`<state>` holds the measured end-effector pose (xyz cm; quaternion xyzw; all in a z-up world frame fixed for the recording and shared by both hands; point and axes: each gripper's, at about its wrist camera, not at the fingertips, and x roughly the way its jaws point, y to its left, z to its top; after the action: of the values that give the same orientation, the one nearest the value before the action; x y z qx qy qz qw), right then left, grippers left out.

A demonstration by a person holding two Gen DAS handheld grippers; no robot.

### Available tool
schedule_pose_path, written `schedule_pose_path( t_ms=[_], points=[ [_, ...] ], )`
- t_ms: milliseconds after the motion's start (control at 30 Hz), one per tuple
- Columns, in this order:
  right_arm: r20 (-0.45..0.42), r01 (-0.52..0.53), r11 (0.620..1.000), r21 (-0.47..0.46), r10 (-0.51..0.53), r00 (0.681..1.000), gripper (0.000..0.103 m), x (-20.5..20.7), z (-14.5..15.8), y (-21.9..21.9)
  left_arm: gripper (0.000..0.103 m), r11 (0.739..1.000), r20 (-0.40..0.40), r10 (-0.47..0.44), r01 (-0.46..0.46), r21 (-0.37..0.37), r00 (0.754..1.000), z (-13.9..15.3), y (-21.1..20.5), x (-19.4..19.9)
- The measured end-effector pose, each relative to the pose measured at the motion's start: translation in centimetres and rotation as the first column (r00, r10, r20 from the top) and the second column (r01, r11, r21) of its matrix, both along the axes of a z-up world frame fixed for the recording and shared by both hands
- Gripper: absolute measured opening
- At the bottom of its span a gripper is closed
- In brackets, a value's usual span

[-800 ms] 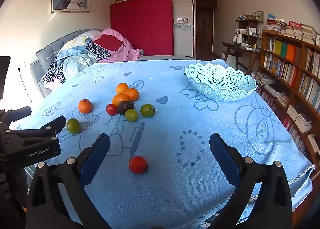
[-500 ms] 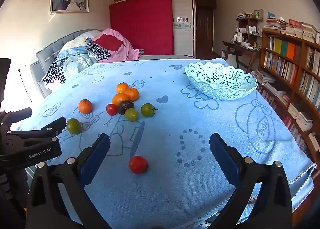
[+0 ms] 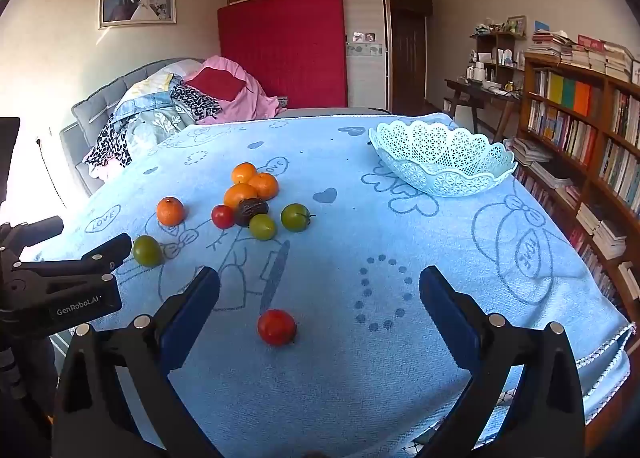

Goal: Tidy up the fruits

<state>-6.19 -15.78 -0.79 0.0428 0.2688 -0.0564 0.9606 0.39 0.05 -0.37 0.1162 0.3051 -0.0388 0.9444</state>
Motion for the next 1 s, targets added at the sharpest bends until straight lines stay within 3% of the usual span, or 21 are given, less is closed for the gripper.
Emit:
schedule_pose_path(
  t_ms=[1000],
  points=[
    [-0.013, -0.008, 1.0, 0.011, 0.009, 1.0, 0.101, 0.38, -0.27, 0.51, 0.098, 1.0, -0.018, 0.005, -0.005, 0.002, 1.0, -0.37, 0.03, 0.01]
  ],
)
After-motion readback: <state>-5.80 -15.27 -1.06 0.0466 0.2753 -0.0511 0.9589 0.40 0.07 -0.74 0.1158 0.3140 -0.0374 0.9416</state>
